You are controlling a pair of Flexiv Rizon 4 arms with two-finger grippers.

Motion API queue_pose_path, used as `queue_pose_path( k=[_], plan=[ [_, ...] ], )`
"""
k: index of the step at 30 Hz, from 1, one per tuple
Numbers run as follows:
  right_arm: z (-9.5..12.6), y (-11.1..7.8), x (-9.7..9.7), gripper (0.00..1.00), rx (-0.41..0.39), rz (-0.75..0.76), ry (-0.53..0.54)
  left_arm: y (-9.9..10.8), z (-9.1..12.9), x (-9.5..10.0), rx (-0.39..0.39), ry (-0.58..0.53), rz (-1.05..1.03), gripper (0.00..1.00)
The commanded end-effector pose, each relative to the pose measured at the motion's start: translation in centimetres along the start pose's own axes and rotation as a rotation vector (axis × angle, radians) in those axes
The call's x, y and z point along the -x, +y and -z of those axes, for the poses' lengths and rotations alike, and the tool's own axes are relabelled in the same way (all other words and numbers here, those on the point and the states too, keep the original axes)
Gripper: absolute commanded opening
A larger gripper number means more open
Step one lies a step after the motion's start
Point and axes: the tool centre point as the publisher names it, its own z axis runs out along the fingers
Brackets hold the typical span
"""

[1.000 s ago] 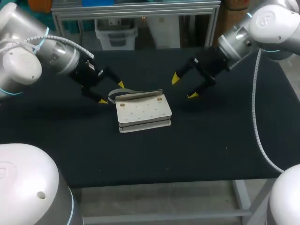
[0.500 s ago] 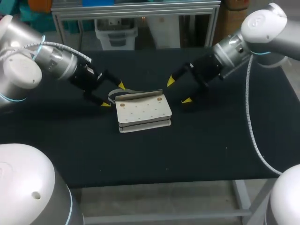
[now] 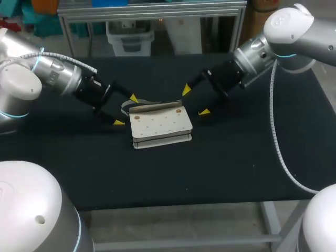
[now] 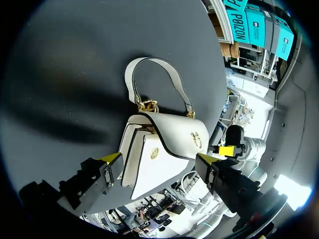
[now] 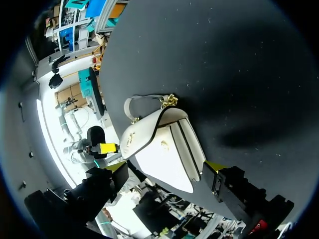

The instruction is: Pick up the bag, open it, inspect its contents, close it, and place it on the opposite side

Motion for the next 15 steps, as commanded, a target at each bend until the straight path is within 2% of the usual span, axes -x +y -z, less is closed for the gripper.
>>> queue_pose_path(
  k=[1, 15],
  plan=[
    [-0.3, 0.4, 0.0, 1.00, -0.011, 0.000, 0.000, -1.0, -0.1, 0.2, 0.051, 0.012, 0.038, 1.00],
    [-0.9, 0.6, 0.2, 1.00, -0.024, -0.003, -0.006, -0.4, -1.1, -0.1, 0.138, 0.068, 0.072, 1.00]
  ],
)
